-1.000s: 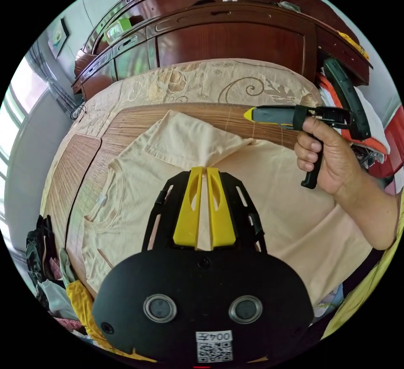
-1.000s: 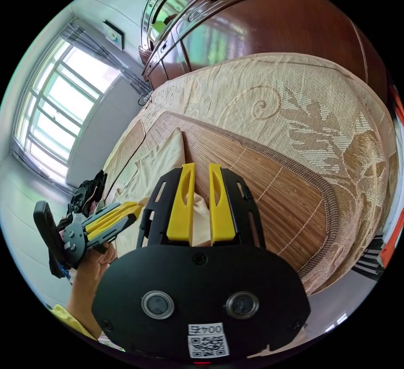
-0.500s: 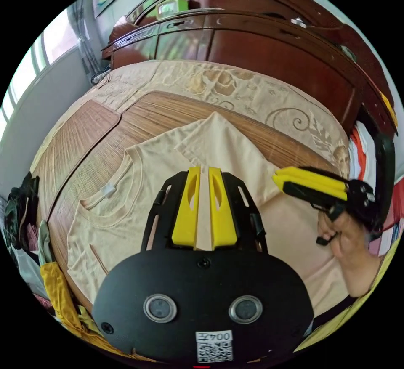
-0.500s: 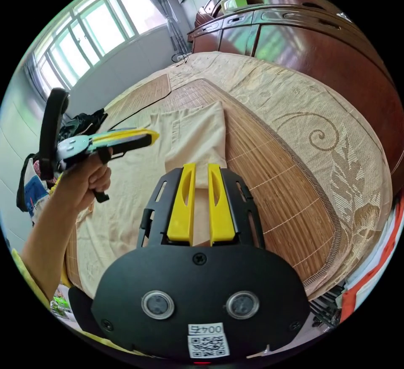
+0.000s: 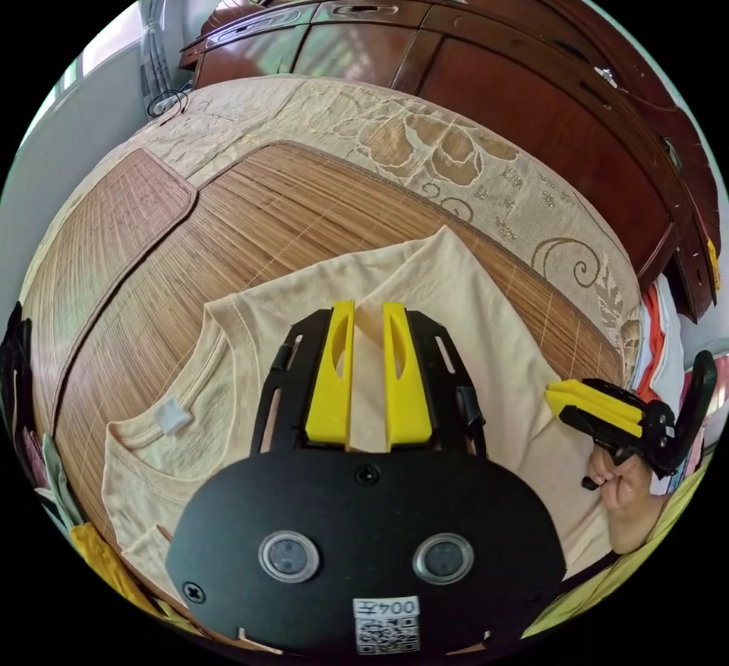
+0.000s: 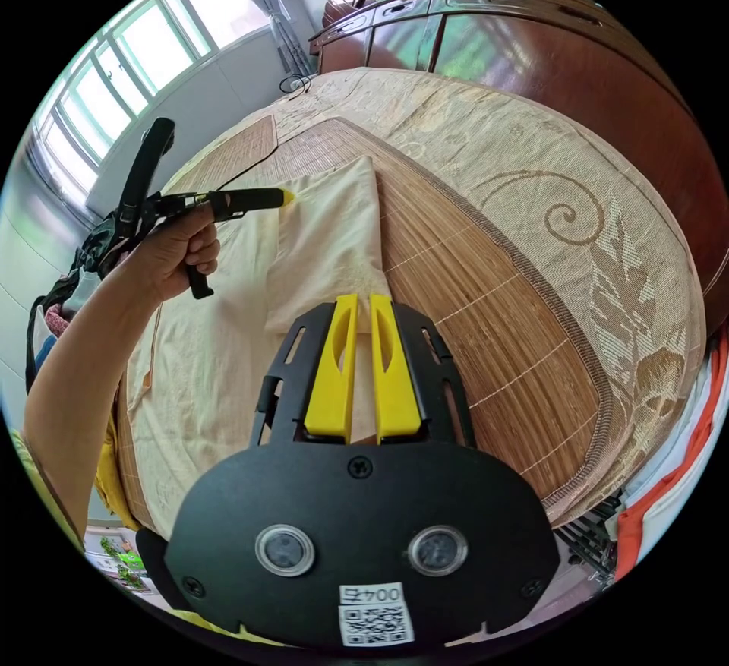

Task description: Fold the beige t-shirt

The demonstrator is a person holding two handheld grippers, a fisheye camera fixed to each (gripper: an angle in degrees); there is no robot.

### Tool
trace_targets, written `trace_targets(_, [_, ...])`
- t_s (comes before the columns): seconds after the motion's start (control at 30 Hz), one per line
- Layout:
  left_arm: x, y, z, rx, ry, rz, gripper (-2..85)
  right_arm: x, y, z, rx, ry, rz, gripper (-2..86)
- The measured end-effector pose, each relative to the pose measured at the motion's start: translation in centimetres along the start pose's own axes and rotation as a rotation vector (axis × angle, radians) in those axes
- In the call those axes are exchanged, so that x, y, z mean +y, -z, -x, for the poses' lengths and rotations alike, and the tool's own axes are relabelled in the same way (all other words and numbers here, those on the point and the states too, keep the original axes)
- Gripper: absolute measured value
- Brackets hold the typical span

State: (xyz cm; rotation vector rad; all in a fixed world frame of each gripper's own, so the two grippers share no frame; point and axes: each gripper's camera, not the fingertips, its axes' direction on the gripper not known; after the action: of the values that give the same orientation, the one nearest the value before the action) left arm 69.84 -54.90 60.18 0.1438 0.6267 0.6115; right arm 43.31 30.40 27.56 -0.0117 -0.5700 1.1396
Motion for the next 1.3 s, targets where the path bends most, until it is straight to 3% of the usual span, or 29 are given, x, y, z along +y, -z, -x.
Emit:
trace_targets(0.33, [-0.5,4.0,2.0,0.013,0.027,-0.012,3.0,1.7,-1.0,1.4,-0.014,-0.011,-0.001,3.3])
trace_targets(0.43, [-0.9,6.3,2.0,-0.059,0.017,-0.029,2.2,2.3,-1.2,1.8,-0.017,-0.016,-0.002,2.5])
trace_targets(0.53, [-1.1,5.3,2.4,-0.137,0.017,0.066,2.4,2.9,-1.5,2.3,-0.013,-0.015,-0.001,1.7])
trace_targets(0.83, [3.5,16.5,4.9,-0.111,0.118,-0.111,5.7,5.0,-1.7,4.2,-0.007,0.003,-0.015,4.6])
trace_targets(1.0, [17.2,27.2,10.0,-0.220,0.227,-0.117,4.2,6.7,0.0,6.0,0.021,0.033,-0.101,5.1])
trace_targets(1.17, [33.5,36.3,17.4,-0.217,0.496,-0.064,2.7,9.9,4.5,8.2,0.019,0.063,-0.359,3.2])
trace_targets(1.3, [44.2,41.5,17.8,-0.235,0.610,-0.057,1.7,13.0,7.9,10.9,0.071,0.076,-0.537,0.3])
